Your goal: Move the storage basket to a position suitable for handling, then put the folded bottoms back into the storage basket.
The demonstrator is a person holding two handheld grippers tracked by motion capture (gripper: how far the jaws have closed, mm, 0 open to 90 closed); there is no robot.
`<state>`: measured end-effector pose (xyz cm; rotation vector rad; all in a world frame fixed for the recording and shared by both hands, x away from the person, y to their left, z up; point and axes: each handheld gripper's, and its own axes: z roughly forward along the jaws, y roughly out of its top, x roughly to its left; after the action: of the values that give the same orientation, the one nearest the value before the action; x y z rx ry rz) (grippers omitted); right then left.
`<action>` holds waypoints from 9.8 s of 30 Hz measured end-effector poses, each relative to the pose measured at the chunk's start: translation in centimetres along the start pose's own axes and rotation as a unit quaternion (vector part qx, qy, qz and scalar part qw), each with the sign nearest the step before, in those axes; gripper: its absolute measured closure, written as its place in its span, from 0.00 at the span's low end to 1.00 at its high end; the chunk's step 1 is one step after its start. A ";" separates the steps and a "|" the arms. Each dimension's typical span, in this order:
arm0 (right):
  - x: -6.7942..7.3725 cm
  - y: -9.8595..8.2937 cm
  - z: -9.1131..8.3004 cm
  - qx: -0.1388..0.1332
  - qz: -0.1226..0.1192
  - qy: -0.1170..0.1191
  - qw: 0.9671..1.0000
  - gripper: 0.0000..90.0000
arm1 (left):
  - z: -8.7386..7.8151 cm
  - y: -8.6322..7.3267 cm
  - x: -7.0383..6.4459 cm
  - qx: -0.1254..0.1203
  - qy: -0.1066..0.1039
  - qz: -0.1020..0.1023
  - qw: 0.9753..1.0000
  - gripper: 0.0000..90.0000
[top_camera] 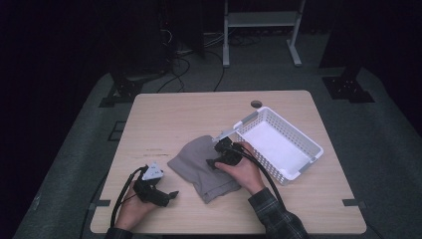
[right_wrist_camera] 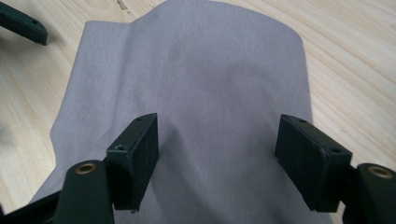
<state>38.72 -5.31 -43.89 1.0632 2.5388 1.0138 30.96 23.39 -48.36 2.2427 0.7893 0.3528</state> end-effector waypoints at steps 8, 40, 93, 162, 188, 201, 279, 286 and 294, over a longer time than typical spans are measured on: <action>0.3 -0.1 1.1 0.011 -0.010 -0.013 1.000 0.23 | 0.0 0.0 0.0 0.000 0.000 0.000 1.000 0.00; 0.0 -0.7 3.2 0.045 -0.011 -0.014 0.999 0.18 | 0.0 0.0 -0.2 -0.002 0.000 -0.001 1.000 0.00; 0.4 1.6 -3.6 0.003 0.003 0.049 0.999 0.70 | 0.0 0.0 -0.2 -0.003 -0.001 -0.002 1.000 0.00; -12.5 0.6 -17.8 -0.023 0.046 -0.044 0.998 0.70 | 0.0 0.0 -0.2 -0.002 -0.001 -0.001 1.000 0.00; -15.9 -2.0 -15.5 0.000 0.029 -0.028 0.999 0.69 | 0.0 0.0 -0.2 -0.002 0.001 0.000 1.000 0.00; -16.6 -3.5 -13.1 0.014 0.033 -0.014 0.999 0.69 | 0.0 0.0 -0.2 -0.001 0.000 -0.001 1.000 0.00; -19.7 -5.3 -14.4 0.020 0.059 -0.097 0.993 0.61 | 0.0 0.0 -0.2 -0.002 0.000 -0.001 1.000 0.00; -20.7 -6.5 -15.9 0.013 0.076 -0.111 0.991 0.71 | 0.0 0.0 -0.2 -0.002 0.000 -0.001 1.000 0.00; -21.5 -7.6 -16.9 0.015 0.091 -0.123 0.988 0.87 | 0.0 0.0 -0.2 -0.001 0.000 -0.001 1.000 0.00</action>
<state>42.81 -32.74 -37.90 1.3580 2.3002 0.8288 30.80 23.27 -48.39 2.2395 0.7908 0.3532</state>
